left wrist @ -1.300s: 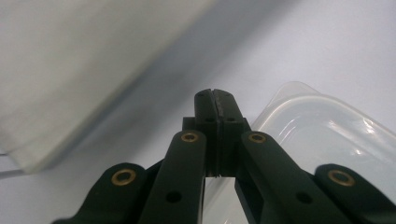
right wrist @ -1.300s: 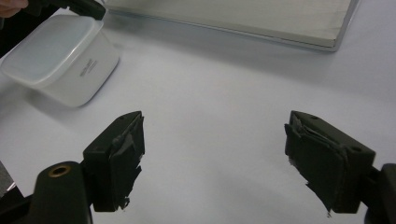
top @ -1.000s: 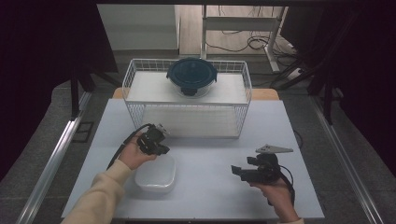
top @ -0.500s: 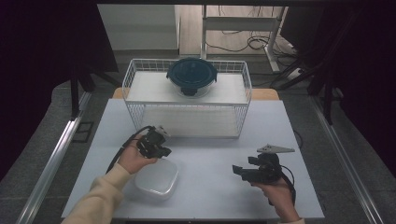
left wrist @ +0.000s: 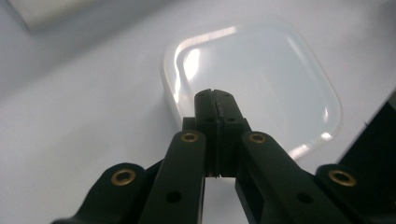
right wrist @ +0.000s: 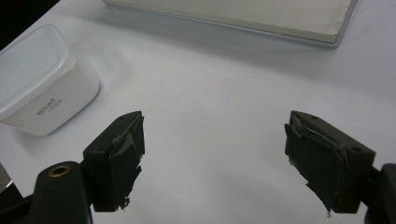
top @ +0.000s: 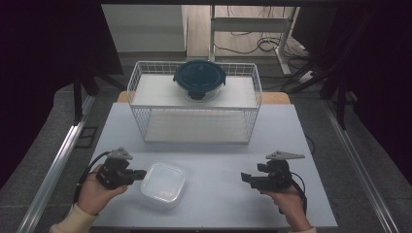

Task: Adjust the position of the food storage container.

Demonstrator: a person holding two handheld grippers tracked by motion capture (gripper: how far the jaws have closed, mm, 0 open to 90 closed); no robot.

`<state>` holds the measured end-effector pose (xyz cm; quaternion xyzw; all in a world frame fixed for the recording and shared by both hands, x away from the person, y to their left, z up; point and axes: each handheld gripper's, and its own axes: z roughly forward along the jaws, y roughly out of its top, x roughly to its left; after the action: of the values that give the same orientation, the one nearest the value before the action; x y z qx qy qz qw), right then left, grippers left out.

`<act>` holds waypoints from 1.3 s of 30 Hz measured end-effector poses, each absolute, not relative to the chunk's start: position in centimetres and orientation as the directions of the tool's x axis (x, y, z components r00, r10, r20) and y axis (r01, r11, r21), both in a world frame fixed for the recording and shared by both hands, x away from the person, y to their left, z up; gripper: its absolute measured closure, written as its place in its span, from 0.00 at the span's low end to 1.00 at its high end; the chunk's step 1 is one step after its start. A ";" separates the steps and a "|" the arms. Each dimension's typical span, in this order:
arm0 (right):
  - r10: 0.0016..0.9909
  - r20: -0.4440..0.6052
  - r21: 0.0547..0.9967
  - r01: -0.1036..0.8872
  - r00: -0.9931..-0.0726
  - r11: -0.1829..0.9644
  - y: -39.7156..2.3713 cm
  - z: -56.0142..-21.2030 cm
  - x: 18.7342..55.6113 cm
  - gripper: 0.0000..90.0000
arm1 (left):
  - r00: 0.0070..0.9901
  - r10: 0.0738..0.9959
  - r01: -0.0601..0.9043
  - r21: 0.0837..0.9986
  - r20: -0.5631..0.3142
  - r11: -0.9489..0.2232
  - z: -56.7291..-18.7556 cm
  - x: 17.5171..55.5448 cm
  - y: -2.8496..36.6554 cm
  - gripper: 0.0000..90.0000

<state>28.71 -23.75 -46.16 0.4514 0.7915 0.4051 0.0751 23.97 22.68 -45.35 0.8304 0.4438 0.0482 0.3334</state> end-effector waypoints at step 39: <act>0.794 0.244 0.720 0.652 -0.557 0.236 -24.7 -45.8 28.8 0.22 | 0.511 0.807 0.794 0.522 -0.296 -0.312 -50.5 26.8 22.0 1.00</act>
<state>28.85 -24.69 -45.77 0.4626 0.7814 0.4097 0.0867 26.77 21.99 -50.55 0.8098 0.4943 0.0099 0.3161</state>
